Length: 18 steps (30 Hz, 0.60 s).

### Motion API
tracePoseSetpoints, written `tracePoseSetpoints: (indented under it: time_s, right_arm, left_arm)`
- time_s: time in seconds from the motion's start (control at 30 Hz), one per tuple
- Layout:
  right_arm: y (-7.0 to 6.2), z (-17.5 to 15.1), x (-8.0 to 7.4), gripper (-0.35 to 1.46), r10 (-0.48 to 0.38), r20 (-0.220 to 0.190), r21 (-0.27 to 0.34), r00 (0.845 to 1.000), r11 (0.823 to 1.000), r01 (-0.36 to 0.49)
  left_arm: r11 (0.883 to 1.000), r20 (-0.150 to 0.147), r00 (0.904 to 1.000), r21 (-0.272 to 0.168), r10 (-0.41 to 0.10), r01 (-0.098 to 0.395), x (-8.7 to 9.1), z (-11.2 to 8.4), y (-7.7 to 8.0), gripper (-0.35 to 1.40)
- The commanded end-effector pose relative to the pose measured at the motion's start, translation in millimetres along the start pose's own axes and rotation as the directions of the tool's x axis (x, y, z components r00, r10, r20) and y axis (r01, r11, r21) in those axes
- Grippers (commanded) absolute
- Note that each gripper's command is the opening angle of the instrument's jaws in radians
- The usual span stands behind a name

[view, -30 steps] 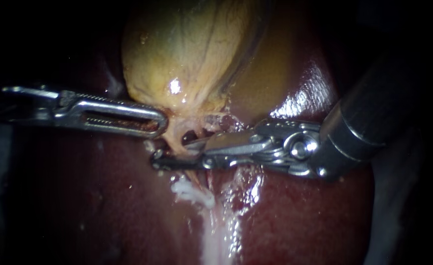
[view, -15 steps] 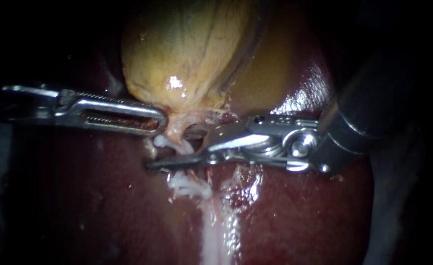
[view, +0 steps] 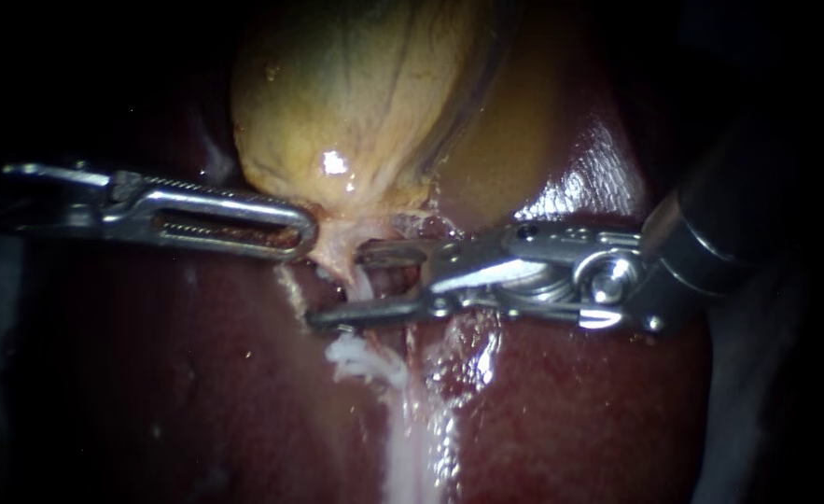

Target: Going back third clip left tube

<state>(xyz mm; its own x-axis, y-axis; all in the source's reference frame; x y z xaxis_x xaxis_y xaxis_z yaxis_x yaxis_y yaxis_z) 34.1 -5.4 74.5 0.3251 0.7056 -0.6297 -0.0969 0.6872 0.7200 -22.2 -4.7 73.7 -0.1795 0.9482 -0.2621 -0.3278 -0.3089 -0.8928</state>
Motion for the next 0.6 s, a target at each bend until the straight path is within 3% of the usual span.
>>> tracePoseSetpoints:
  time_s: [0.03,0.6]
  right_arm:
    - [0.0,-0.1,0.0,0.49,0.0,0.0,0.001,1.0,1.0,0.0]
    - [-0.5,1.2,-0.2,0.49,-0.004,0.007,0.027,1.0,1.0,0.004]
  left_arm:
    - [1.0,0.0,1.0,0.0,0.0,0.0,0.0,0.0,-0.1,-0.35]
    - [1.0,-0.002,1.0,0.002,0.0,0.0,0.1,0.0,-0.2,-0.35]
